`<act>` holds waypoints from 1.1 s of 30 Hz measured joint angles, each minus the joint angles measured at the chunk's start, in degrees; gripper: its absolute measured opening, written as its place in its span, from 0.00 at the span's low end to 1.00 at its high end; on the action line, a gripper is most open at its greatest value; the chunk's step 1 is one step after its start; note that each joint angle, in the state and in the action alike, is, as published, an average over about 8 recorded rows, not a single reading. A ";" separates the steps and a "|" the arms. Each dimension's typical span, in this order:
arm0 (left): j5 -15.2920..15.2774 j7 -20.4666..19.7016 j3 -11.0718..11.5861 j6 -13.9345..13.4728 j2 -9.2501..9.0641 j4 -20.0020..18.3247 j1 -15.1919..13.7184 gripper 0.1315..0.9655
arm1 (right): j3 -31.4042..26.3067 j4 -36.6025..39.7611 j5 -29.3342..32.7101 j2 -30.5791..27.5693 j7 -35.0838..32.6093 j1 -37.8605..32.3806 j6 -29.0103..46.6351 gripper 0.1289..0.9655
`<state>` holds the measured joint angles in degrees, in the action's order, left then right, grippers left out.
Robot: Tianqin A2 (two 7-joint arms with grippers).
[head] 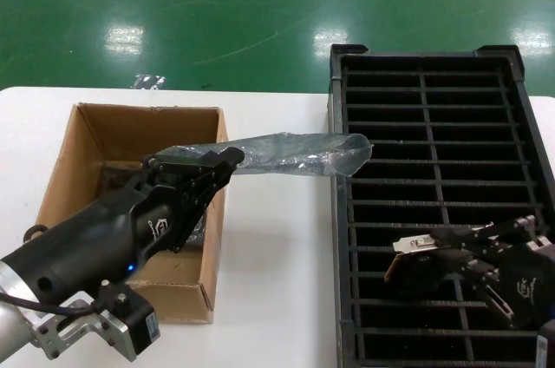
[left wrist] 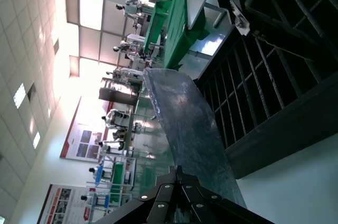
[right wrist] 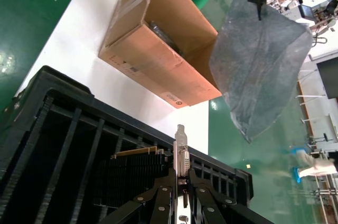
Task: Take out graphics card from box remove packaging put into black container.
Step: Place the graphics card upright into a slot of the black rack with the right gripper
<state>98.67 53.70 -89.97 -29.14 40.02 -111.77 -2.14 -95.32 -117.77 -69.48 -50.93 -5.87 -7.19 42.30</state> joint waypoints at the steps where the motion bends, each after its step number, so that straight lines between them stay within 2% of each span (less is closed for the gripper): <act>1: 0.00 0.00 0.00 0.00 0.00 0.00 0.00 0.01 | -0.16 0.10 0.27 0.23 0.05 -0.12 0.12 0.05; 22: 0.00 0.00 0.00 0.00 0.00 0.00 0.00 0.01 | -1.95 2.82 2.37 3.33 -1.51 -2.23 1.04 0.05; 33: 0.00 0.00 0.00 0.00 0.00 0.00 0.00 0.01 | -0.26 0.66 3.58 3.68 -1.78 0.34 -0.21 0.05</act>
<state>98.67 53.70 -89.97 -29.14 40.02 -111.77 -2.14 -95.58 -117.11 -65.89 -47.25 -7.65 -6.85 42.10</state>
